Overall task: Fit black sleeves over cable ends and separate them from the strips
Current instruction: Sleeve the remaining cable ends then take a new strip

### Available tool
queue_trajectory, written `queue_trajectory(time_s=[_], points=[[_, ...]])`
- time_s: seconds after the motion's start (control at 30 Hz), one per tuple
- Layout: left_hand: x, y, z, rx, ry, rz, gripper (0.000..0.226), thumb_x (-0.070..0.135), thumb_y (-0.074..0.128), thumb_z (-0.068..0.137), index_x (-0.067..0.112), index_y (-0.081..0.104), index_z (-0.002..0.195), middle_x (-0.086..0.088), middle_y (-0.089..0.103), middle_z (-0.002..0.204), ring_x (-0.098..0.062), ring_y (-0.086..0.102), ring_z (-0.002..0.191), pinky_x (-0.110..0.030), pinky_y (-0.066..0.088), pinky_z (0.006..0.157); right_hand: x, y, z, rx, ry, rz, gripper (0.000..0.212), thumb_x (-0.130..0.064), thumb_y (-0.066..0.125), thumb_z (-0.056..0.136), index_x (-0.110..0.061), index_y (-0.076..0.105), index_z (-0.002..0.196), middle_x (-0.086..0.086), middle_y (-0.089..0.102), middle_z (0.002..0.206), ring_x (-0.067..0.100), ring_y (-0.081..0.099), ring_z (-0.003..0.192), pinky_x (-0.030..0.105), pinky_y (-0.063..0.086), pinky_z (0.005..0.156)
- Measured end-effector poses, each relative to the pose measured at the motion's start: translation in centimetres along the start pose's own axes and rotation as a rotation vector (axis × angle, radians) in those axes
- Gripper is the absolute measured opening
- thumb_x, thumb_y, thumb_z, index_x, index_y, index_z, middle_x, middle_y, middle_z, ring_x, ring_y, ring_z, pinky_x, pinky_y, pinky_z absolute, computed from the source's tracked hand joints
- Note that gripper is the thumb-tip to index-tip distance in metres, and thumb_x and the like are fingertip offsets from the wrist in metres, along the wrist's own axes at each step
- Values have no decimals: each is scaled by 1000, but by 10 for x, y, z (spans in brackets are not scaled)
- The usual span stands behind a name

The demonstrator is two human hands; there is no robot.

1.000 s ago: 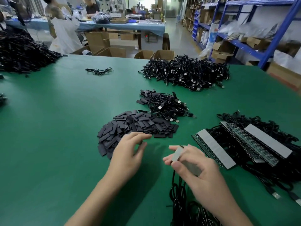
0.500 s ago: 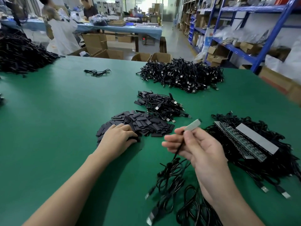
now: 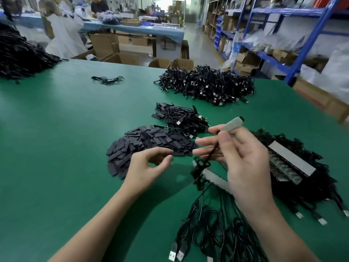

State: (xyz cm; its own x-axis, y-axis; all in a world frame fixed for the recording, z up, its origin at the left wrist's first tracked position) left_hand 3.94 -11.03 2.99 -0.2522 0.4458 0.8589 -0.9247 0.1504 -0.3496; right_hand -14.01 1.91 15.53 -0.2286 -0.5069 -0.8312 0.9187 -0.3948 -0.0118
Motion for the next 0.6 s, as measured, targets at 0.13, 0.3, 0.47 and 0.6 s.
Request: queue_trajectory(time_s=[0.13, 0.3, 0.47, 0.6], points=[[-1, 18, -14, 27, -205, -465, 17, 22, 68, 95, 12, 77, 105, -7, 80, 93, -25, 78, 87, -24, 59, 75, 0, -10, 8, 96, -14, 12, 20, -15, 41, 111, -15, 61, 108, 5, 78, 99, 23, 78, 88, 34, 64, 79], [10, 35, -19, 13, -321, -784, 23, 30, 65, 93, 16, 81, 102, -14, 78, 101, -28, 77, 90, -29, 60, 75, -12, -19, 23, 70, -36, 23, 22, -17, 42, 109, -20, 64, 104, 5, 74, 83, 19, 72, 68, 27, 60, 65], [12, 40, -31, -14, -349, -828, 23, 31, 66, 91, 17, 81, 101, -14, 78, 98, -21, 75, 83, -25, 58, 71, 7, -31, 22, -122, -51, -413, 22, -29, 48, 105, -31, 68, 96, -2, 47, 59, 9, 35, 47, 31, 28, 42], [11, 35, -40, -46, -235, -650, 18, 26, 71, 90, 13, 80, 100, -12, 79, 96, -25, 77, 85, -28, 60, 72, 57, -22, -7, -382, 51, -722, 32, -26, 44, 106, -26, 56, 76, -9, 48, 53, 9, 35, 40, 20, 21, 40]])
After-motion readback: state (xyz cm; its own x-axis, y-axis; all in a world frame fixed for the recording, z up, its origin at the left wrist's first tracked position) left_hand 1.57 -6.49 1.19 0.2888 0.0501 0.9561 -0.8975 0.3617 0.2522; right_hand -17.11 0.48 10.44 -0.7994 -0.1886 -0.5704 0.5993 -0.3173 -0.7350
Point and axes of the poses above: each hand's wrist, its own z-axis towards the middle knuckle, its own y-axis out of the palm, x = y × z, the point moved 7 cm from there along z, towards the middle knuckle
